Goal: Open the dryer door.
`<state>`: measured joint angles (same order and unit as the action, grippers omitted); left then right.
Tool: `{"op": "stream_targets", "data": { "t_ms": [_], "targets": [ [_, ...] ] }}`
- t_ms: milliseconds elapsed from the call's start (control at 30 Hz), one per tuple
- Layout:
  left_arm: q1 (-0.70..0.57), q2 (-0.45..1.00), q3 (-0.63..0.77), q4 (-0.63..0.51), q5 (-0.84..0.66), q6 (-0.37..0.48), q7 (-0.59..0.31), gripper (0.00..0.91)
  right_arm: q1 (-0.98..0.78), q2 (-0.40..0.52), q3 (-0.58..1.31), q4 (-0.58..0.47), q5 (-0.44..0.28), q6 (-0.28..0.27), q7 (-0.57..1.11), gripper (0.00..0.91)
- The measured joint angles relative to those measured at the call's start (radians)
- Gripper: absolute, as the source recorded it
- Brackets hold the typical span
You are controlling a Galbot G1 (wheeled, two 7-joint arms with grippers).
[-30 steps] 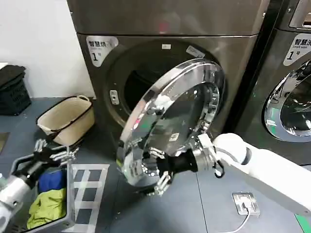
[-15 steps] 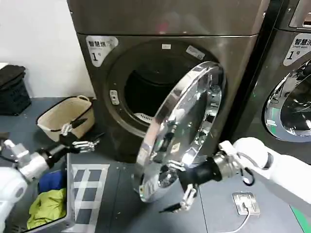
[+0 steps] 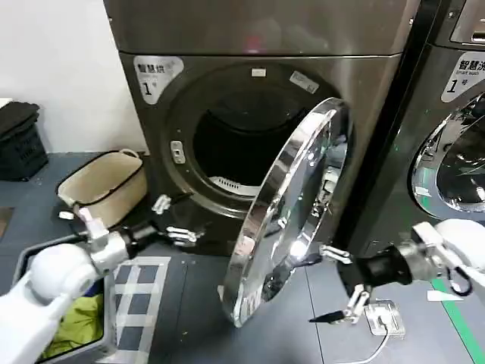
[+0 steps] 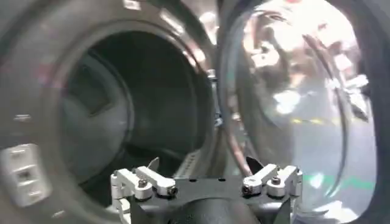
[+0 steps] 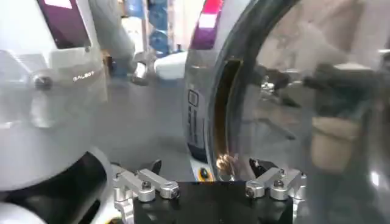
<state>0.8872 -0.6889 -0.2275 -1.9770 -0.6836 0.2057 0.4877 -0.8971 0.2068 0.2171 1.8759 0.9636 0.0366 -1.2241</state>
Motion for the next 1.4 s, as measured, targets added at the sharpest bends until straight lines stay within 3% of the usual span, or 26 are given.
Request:
{"op": "stream_targets", "data": {
  "t_ms": [300,467,567,867,1167,1400],
  "targets": [
    [-0.157,-0.058,0.178,0.034,0.001,-0.005,-0.001,0.907,-0.077,-0.068,0.049,-0.152,-0.056,0.129,0.057,0.907],
    [-0.201,-0.093,0.246,0.039,0.009,-0.006,-0.002,0.907,-0.081,-0.060,0.055,-0.297,-0.067,0.268,0.134,0.907],
    [-0.214,-0.110,0.270,0.040,0.018,-0.004,-0.004,0.907,-0.089,-0.043,0.071,-0.365,-0.065,0.320,0.161,0.907],
    [-0.230,-0.149,0.294,0.041,0.025,0.006,-0.010,0.907,-0.400,0.073,0.437,-0.406,-0.086,0.346,0.162,0.907],
    [-0.249,-0.175,0.317,0.052,0.036,0.006,-0.012,0.907,-0.794,0.266,0.897,-0.336,-0.079,0.355,0.139,0.907],
    [-0.290,-0.217,0.360,0.081,0.054,-0.002,-0.012,0.907,-0.991,0.421,1.149,-0.292,-0.055,0.366,0.134,0.907]
  ]
}}
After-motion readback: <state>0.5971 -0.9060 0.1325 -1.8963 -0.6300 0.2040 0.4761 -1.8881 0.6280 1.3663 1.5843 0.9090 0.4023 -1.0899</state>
